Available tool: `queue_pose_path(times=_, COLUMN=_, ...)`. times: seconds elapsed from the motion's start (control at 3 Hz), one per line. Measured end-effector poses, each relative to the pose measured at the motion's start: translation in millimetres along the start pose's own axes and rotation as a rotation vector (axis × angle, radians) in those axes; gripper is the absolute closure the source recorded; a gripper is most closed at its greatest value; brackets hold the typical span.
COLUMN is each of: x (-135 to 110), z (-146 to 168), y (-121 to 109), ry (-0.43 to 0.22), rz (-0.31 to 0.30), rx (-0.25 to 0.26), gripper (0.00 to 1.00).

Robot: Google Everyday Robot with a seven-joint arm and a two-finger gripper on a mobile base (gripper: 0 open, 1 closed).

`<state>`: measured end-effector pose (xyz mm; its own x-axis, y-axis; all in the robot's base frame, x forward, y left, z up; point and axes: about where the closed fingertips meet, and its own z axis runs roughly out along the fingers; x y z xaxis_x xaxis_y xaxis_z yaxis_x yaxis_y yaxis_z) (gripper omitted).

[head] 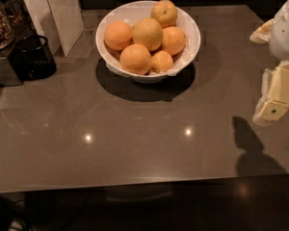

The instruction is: Pick orange from white bowl

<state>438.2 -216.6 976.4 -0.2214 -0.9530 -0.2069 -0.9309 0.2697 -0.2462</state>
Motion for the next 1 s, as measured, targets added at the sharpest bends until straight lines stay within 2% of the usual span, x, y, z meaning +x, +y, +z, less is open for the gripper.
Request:
queue_pose_path(times=0.33, x=-0.1, z=0.0, y=-0.1, ry=0.000, rz=0.000, rx=0.000, gripper=0.00)
queue_pose_path(times=0.67, x=-9.3, z=-1.9, y=-7.6, ry=-0.039, rz=-0.016, rx=0.012, gripper=0.00)
queue_pose_path(times=1.0, x=-46.5, z=-9.4, y=-34.1, ry=-0.080, rz=-0.105, rx=0.053, gripper=0.00)
